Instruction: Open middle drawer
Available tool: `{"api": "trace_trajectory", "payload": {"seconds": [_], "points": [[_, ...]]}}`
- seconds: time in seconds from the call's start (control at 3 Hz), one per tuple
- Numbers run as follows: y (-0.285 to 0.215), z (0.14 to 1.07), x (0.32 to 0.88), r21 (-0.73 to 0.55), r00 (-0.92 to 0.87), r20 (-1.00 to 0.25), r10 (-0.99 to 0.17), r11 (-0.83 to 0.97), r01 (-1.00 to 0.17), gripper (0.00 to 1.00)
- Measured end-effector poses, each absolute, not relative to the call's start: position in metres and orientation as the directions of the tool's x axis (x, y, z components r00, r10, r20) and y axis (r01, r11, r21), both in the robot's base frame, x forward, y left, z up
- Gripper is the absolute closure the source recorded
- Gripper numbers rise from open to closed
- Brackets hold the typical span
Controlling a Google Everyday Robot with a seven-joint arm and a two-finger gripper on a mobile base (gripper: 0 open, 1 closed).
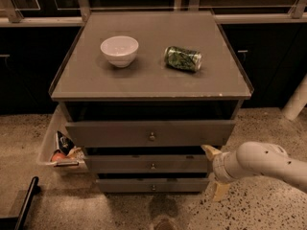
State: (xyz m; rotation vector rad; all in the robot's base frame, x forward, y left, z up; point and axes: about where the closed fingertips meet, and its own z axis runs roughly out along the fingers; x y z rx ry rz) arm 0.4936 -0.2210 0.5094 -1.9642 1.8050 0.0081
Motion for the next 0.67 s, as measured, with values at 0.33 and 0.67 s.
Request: {"api": "trace_trajectory", "payload": {"seconds": [0.33, 0.67], "points": [[-0.221, 0.509, 0.493, -0.331, 0.134, -0.315, -0.940, -0.024, -0.943, 0.00], [-0.210, 0.494, 0.497, -0.332, 0.145, -0.358, -0.922, -0.019, -0.943, 0.00]]}}
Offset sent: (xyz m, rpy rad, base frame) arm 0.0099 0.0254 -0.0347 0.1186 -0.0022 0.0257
